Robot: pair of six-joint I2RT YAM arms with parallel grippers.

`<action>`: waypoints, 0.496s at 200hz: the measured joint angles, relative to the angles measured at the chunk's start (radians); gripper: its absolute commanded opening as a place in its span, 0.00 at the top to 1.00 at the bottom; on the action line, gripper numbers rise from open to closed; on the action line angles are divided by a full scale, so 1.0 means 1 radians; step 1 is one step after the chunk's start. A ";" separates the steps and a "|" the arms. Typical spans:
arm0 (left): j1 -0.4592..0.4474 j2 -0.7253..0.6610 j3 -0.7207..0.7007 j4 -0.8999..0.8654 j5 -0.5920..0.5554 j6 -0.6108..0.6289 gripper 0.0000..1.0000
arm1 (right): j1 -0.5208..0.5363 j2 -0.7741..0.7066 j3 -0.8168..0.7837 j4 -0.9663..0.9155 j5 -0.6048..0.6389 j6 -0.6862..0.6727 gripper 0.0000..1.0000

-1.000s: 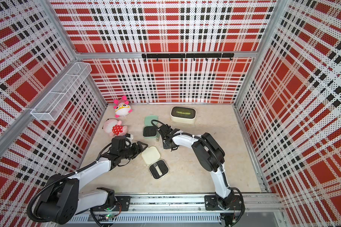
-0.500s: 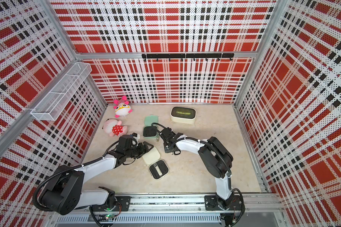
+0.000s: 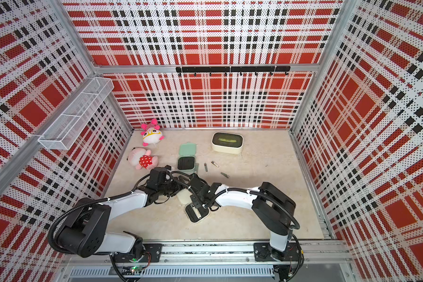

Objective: Organize nail clipper sets
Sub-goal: Place the nail clipper in the storage box.

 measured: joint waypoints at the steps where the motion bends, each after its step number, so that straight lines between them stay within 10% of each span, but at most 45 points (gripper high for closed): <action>1: 0.000 0.000 0.000 0.000 0.000 0.000 0.25 | 0.001 0.000 0.000 0.001 0.000 0.000 0.87; 99: 0.007 0.019 -0.015 0.027 -0.003 -0.001 0.25 | 0.031 -0.002 -0.090 0.088 -0.002 0.000 0.85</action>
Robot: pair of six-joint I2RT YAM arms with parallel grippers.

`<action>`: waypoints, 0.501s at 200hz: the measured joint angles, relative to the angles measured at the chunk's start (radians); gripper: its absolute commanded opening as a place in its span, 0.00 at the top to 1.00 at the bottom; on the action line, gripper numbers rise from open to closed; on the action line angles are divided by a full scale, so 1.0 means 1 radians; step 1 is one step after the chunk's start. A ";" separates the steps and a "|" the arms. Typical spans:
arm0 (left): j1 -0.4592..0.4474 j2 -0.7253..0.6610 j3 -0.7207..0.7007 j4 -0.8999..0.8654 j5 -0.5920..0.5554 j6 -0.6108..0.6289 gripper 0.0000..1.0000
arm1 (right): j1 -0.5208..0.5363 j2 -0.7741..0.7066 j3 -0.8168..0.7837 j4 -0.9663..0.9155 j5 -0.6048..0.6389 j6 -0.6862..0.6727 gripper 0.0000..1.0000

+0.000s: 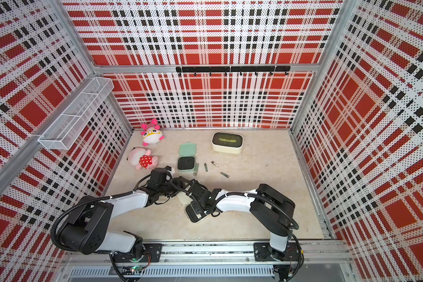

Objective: Organize nail clipper sets
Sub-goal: Place the nail clipper in the storage box.

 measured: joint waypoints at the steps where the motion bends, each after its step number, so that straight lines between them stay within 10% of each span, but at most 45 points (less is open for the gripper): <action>1: 0.000 0.000 0.000 0.000 0.000 0.000 0.25 | 0.000 0.000 0.000 0.002 0.000 0.000 0.85; 100: 0.010 0.000 -0.013 0.007 0.000 0.001 0.25 | 0.022 -0.011 -0.013 0.030 0.003 0.000 0.85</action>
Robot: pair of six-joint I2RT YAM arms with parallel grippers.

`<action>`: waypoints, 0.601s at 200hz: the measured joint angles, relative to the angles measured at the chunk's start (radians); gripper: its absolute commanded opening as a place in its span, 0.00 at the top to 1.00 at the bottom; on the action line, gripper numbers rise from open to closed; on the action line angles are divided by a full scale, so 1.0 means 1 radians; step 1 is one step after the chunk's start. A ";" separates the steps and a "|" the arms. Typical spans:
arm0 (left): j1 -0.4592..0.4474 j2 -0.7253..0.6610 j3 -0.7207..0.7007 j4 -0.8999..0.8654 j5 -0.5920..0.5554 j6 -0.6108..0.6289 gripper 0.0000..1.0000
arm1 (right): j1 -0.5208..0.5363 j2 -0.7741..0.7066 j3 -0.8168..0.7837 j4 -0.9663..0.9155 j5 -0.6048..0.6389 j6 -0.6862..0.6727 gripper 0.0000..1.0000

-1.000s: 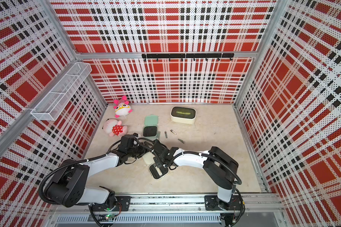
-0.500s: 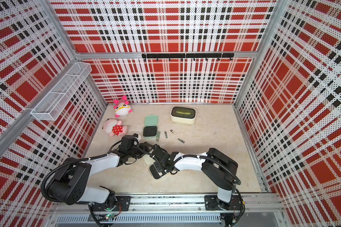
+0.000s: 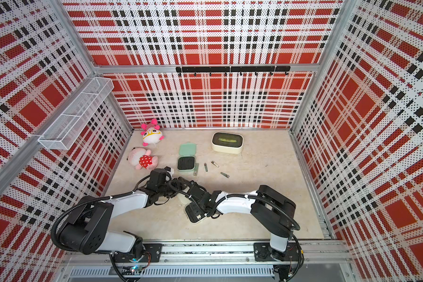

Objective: Organize nail clipper sets
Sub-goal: Place the nail clipper in the storage box.

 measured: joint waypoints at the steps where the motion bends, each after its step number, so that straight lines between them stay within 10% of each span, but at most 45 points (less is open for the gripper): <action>1: 0.000 0.000 0.000 0.000 0.000 0.000 0.25 | 0.000 0.000 0.000 0.000 0.000 0.000 0.85; 120: 0.007 0.006 0.000 0.000 0.000 0.002 0.26 | 0.007 -0.015 -0.059 0.048 0.005 0.016 0.86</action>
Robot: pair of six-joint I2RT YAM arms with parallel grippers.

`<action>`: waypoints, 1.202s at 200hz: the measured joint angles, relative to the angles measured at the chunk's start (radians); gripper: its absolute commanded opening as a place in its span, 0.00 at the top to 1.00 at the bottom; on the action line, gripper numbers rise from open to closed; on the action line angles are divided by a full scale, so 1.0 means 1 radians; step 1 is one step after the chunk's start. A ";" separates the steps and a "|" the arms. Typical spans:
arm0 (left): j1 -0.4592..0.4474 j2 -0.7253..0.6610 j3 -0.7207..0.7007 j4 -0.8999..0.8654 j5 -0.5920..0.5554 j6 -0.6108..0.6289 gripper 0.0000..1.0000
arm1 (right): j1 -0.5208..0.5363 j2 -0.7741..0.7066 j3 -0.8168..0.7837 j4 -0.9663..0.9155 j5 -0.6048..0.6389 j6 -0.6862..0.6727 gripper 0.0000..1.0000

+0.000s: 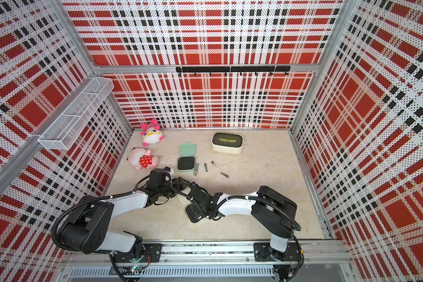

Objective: Organize nail clipper sets
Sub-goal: Place the nail clipper in the storage box.

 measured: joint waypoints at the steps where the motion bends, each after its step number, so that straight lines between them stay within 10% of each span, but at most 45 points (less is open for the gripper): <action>1: 0.000 0.000 0.000 0.000 0.000 0.000 0.25 | 0.000 0.000 0.000 0.000 0.000 0.000 0.86; 240: 0.010 0.008 0.000 0.009 0.009 0.005 0.26 | 0.023 -0.029 -0.035 -0.019 0.026 0.017 0.71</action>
